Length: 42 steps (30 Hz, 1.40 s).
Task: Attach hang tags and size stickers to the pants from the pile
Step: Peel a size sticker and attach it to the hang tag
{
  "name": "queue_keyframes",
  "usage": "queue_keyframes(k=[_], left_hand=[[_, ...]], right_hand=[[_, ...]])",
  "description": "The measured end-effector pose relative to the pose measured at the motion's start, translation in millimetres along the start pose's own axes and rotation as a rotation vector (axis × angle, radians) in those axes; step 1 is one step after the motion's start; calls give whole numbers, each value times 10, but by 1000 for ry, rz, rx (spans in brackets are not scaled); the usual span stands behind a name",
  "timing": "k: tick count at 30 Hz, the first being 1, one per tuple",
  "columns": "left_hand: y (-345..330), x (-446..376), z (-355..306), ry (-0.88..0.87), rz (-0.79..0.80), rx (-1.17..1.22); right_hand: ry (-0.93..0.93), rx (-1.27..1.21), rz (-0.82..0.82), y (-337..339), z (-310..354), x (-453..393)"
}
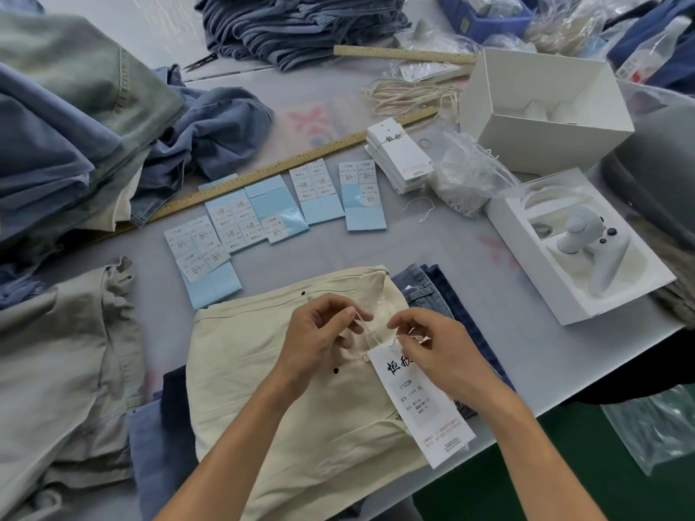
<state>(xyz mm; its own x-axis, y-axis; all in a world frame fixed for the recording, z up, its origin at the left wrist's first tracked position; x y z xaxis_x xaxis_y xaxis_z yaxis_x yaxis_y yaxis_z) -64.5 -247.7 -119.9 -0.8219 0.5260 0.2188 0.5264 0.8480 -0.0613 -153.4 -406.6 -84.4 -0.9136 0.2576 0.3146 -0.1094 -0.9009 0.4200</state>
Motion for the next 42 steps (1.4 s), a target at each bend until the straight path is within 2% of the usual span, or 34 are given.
queue_keyframes(k=[7, 10, 13, 16, 22, 26, 31, 35, 38, 42], left_hand=[[-287, 9, -29, -61, 56, -202], [-404, 31, 45, -25, 55, -206], [-456, 44, 28, -64, 39, -274], [-462, 52, 40, -70, 24, -239], [-434, 22, 111, -47, 23, -179], [-426, 26, 147, -34, 37, -163], [-367, 48, 164, 1, -8, -121], [-318, 88, 46, -11, -71, -125], [-235, 99, -86, -51, -131, -181], [-167, 116, -160, -45, -148, -85]], right_hand=[[126, -82, -50, 13, 248, -9], [113, -126, -2, -60, 286, -20], [93, -153, 50, -102, 284, -13], [85, -169, 42, -85, 251, -18], [106, -126, -93, 41, 186, -79], [101, -73, -109, 95, 126, -105], [36, -231, -135, 177, 51, -90], [18, -486, -109, 121, 110, -74], [38, -364, -137, 116, 142, -57], [49, -322, -123, 35, 161, -27]])
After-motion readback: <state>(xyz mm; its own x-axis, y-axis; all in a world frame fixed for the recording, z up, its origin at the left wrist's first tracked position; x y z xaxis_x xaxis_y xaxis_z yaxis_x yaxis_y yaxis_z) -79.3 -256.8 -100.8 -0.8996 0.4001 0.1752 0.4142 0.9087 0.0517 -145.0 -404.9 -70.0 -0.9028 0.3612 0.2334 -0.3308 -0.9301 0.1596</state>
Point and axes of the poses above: each hand's wrist, its own x-axis away from the middle knuckle, its own y-axis out of the back of the hand, z = x × y, the point moved 10 cm from there along -x, towards the middle knuckle, and after that the axes turned 7 degrees about -x, right-handed, at the moved point
